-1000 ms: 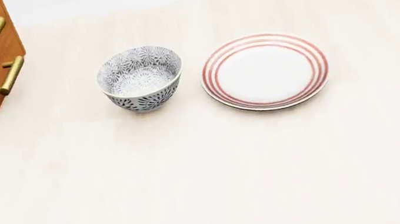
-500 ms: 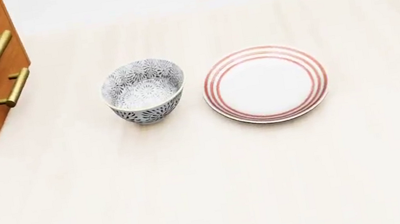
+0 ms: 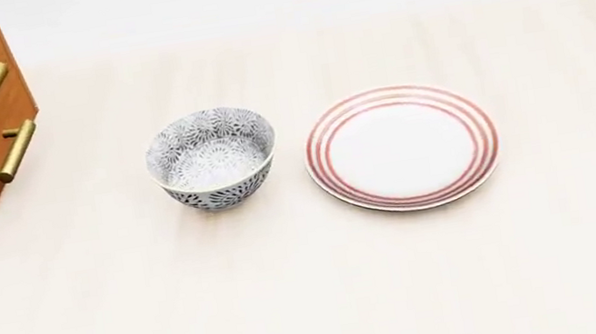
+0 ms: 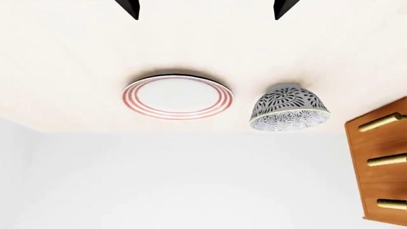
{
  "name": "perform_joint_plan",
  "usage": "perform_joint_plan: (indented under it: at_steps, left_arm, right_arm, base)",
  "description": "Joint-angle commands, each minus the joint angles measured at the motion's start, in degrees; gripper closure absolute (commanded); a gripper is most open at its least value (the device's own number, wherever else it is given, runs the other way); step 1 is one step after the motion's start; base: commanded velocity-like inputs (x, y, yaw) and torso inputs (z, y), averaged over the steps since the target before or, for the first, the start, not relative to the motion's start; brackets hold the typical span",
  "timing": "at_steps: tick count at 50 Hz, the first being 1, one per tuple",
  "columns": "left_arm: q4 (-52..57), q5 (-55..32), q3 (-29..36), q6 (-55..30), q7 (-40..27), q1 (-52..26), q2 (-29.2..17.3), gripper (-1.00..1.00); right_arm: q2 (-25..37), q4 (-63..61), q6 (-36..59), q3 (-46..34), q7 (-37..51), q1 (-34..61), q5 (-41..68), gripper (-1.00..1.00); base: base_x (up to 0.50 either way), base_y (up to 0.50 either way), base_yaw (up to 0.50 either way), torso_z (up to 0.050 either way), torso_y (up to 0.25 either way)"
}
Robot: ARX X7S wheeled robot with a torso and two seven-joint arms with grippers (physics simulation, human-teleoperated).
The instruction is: Open the top drawer of the cabinet.
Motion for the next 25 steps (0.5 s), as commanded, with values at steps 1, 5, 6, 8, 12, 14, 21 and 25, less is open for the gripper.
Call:
perform_joint_plan:
  at_steps: [1, 5, 6, 8, 12, 14, 21, 25]
  left_arm:
    - [0.39, -0.44, -0.78, -0.54, 0.66, -0.04, 0.53, -1.00]
    - [0.22, -0.66, -0.62, -0.56, 0.46, -0.21, 0.37, -1.00]
    - [0.17, -0.70, -0.57, -0.53, 0.42, -0.27, 0.33, -1.00]
    - [0.29, -0.82, -0.48, -0.72, 0.31, -0.31, 0.25, -1.00]
    - [0.08, -0.99, -0.26, -0.59, 0.16, -0.35, 0.10, -1.00]
    - [0.01, -1.04, -0.15, -0.52, 0.06, -0.37, 0.04, -1.00]
    - [0.29, -1.29, 0.25, -0.68, -0.24, -0.30, -0.25, -1.00]
    - [0.00, -1.33, 0.43, -0.40, -0.35, -0.34, -0.34, -1.00]
  right_arm:
    - [-0.42, -0.76, -0.31, 0.70, -0.64, -0.12, 0.19, -1.00]
    - [-0.22, -0.87, -0.24, 0.42, -0.45, -0.03, 0.30, -1.00]
    - [-0.17, -0.89, -0.22, 0.36, -0.40, 0.01, 0.33, -1.00]
    - [-0.08, -0.90, -0.20, 0.22, -0.32, 0.05, 0.39, -1.00]
    - [0.06, -0.63, -0.37, -0.02, -0.15, 0.15, 0.48, -1.00]
    - [0.16, -0.71, -0.43, -0.14, -0.07, 0.09, 0.53, -1.00]
    - [0.50, -0.77, -0.63, -0.55, 0.17, -0.05, 0.72, -1.00]
    - [0.65, -0.57, -0.83, -0.76, 0.29, -0.01, 0.82, -1.00]
  base:
    - [0.50, 0.00, 0.00, 0.000, 0.000]
    - [0.50, 0.00, 0.00, 0.000, 0.000]
    - [0.50, 0.00, 0.00, 0.000, 0.000]
    - [0.50, 0.00, 0.00, 0.000, 0.000]
    - [0.50, 0.00, 0.00, 0.000, 0.000]
    - [0.50, 0.00, 0.00, 0.000, 0.000]
    - [0.50, 0.00, 0.00, 0.000, 0.000]
    - [0.50, 0.00, 0.00, 0.000, 0.000]
